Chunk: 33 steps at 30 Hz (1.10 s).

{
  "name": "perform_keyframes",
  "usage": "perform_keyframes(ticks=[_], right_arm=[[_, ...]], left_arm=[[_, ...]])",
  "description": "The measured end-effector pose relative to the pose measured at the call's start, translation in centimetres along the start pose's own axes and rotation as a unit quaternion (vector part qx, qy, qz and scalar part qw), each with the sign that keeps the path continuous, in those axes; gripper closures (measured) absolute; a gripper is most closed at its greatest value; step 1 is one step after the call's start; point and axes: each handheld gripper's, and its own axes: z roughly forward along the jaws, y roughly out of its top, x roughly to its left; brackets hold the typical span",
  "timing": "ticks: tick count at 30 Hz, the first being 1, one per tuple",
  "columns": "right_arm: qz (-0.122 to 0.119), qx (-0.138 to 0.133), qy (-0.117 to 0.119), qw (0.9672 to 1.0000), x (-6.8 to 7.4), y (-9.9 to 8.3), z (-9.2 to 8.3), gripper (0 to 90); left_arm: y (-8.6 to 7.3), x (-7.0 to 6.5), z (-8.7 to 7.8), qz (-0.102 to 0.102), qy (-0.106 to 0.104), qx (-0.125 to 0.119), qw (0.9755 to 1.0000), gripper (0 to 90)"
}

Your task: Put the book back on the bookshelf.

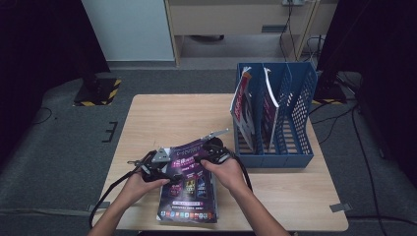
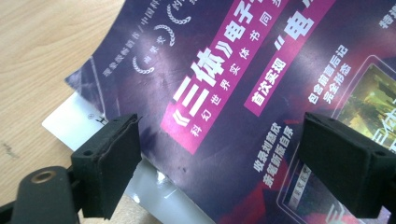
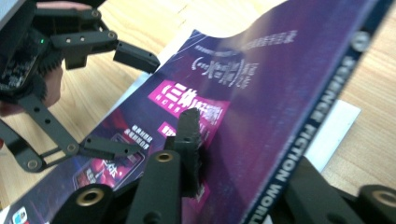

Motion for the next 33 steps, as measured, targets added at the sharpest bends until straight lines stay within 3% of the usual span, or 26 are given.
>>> perform_keyframes(ticks=[8,22,33], right_arm=[[-0.011,-0.014,0.004,0.9998,0.7,1.2,-0.2,78.3],[-0.026,-0.046,0.006,0.9986,1.4,3.4,-1.9,83.7],[-0.038,-0.052,0.007,0.9979,2.0,4.6,-2.9,84.1]], left_arm=[[0.1,0.5,-0.7,-0.003,0.021,-0.013,0.9997,13.0],[0.0,1.5,-2.1,-0.019,0.032,-0.032,0.9988,12.9],[0.0,2.1,-3.2,-0.032,0.043,-0.050,0.9973,12.6]])
